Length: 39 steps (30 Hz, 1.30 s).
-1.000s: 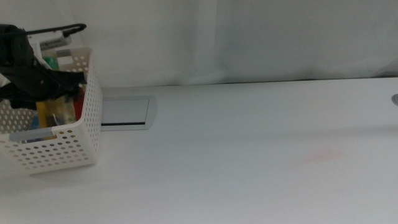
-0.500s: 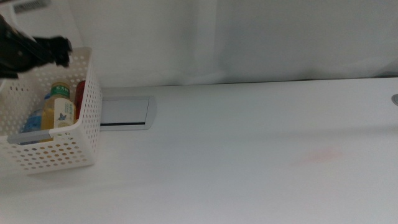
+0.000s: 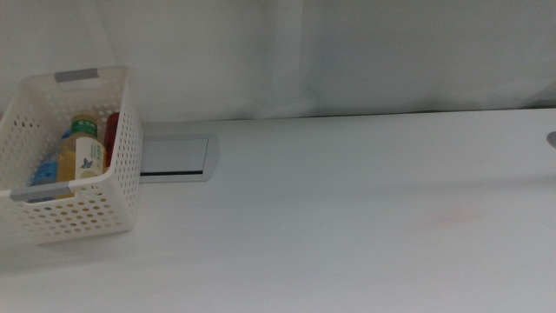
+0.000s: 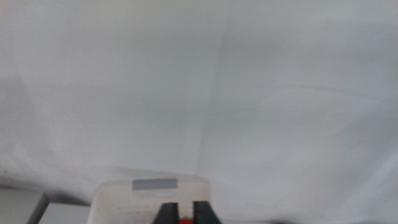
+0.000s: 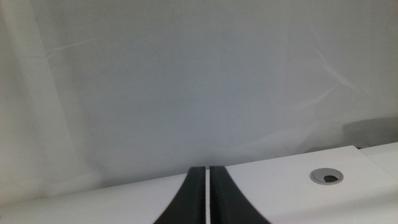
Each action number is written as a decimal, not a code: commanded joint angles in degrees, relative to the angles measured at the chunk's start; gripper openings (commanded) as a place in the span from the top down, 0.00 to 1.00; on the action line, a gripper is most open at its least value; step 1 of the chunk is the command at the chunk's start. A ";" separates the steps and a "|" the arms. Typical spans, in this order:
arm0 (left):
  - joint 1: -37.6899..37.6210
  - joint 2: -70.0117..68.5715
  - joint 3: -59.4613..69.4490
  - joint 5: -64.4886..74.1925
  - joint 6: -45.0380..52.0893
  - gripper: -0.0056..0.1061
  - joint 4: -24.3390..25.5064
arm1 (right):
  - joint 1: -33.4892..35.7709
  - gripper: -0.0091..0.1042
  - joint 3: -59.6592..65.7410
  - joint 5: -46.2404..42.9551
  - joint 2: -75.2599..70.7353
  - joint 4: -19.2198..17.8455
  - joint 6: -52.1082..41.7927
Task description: Use arms to grab the bottles and put them into the dustbin to the left of the table.
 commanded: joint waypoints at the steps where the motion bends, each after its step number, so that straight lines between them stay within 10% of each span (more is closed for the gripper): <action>1: -1.25 -3.28 -0.07 1.29 0.36 0.97 0.12 | -0.29 0.94 0.22 0.27 -1.80 -0.23 -0.34; 23: -1.77 -51.60 43.61 -12.61 6.54 0.97 0.39 | -0.29 0.94 0.22 0.78 -1.80 -0.23 -0.34; 31: -1.66 -74.56 60.26 -14.78 4.50 0.97 -7.09 | -0.29 0.94 0.22 0.78 -1.80 -0.08 -0.34; 39: -1.77 -73.97 72.78 -26.63 3.99 0.97 -8.97 | -0.29 0.94 0.22 1.35 -1.93 0.03 -0.34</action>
